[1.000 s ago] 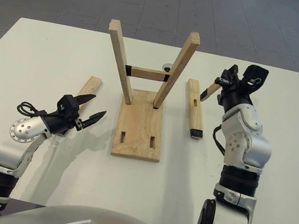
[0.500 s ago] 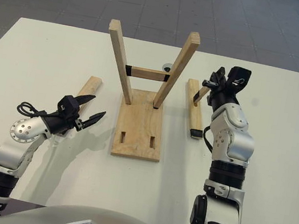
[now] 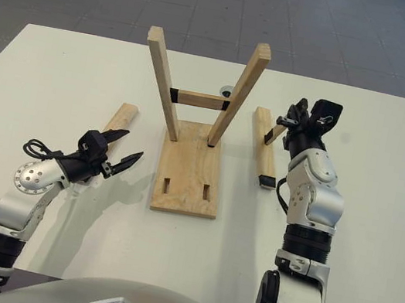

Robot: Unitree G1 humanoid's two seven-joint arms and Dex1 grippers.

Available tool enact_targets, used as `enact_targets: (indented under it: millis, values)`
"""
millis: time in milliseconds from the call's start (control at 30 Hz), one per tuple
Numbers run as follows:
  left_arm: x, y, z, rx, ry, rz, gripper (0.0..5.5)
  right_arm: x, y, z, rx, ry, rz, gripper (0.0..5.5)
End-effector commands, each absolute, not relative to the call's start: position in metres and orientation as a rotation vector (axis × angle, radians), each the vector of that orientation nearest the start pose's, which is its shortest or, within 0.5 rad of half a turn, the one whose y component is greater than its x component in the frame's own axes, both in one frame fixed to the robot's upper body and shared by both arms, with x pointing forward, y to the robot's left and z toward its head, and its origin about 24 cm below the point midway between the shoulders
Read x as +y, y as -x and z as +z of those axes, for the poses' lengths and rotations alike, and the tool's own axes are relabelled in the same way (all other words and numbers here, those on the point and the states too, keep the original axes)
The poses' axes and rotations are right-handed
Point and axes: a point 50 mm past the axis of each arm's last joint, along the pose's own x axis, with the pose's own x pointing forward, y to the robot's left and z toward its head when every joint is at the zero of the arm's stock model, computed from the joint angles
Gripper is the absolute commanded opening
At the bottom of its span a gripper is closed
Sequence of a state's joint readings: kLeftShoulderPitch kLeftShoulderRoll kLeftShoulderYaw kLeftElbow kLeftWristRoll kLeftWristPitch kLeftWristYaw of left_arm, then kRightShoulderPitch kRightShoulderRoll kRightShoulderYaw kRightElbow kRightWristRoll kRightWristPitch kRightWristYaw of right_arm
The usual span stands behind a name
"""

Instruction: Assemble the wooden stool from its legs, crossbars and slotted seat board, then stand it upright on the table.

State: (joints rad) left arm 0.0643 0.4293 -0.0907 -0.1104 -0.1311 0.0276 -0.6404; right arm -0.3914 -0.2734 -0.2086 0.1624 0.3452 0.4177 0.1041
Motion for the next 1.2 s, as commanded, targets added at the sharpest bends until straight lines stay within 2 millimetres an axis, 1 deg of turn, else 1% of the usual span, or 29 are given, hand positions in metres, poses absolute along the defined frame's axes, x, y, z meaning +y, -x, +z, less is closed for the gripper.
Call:
enact_targets:
  millis: [33, 133, 167, 300, 400, 467, 567, 667, 733, 800, 867, 967, 1100, 1200]
  values:
    - [0.173, -0.228, 0.050, 0.104, -0.290, -0.745, 3.15, -0.214, -0.328, 0.073, 0.224, -0.138, 0.027, 0.41]
    - [0.174, -0.229, 0.050, 0.103, -0.290, -0.743, 3.15, -0.215, -0.330, 0.064, 0.263, -0.109, 0.029, 0.41]
    - [0.174, -0.229, 0.050, 0.103, -0.289, -0.739, 3.15, -0.212, -0.327, 0.057, 0.284, -0.096, 0.032, 0.41]
    - [0.172, -0.227, 0.049, 0.103, -0.283, -0.734, 3.15, -0.204, -0.308, 0.028, 0.342, -0.088, 0.035, 0.41]
    - [0.172, -0.227, 0.049, 0.105, -0.283, -0.734, 3.15, -0.203, -0.295, 0.021, 0.348, -0.100, 0.027, 0.41]
    - [0.173, -0.227, 0.049, 0.107, -0.283, -0.734, 3.15, -0.205, -0.290, 0.022, 0.350, -0.106, 0.027, 0.41]
    - [0.173, -0.228, 0.049, 0.107, -0.285, -0.735, 3.15, -0.208, -0.279, 0.037, 0.343, -0.143, 0.032, 0.41]
    - [0.174, -0.228, 0.049, 0.108, -0.285, -0.729, 3.15, -0.205, -0.262, 0.051, 0.354, -0.159, 0.061, 0.41]
    - [0.174, -0.228, 0.048, 0.109, -0.282, -0.727, 3.15, -0.204, -0.249, 0.059, 0.373, -0.153, 0.076, 0.41]
    - [0.174, -0.226, 0.048, 0.110, -0.278, -0.718, 3.15, -0.202, -0.242, 0.064, 0.394, -0.130, 0.093, 0.41]
    - [0.174, -0.225, 0.048, 0.111, -0.277, -0.717, 3.15, -0.202, -0.242, 0.064, 0.418, -0.087, 0.087, 0.41]
    - [0.175, -0.227, 0.048, 0.110, -0.280, -0.714, 3.15, -0.201, -0.247, 0.059, 0.465, -0.018, 0.077, 0.41]
    - [0.176, -0.226, 0.048, 0.112, -0.287, -0.718, 3.15, -0.197, -0.255, 0.057, 0.457, -0.025, 0.062, 0.41]
    - [0.177, -0.226, 0.048, 0.114, -0.288, -0.714, 3.15, -0.197, -0.255, 0.060, 0.438, -0.022, 0.055, 0.41]
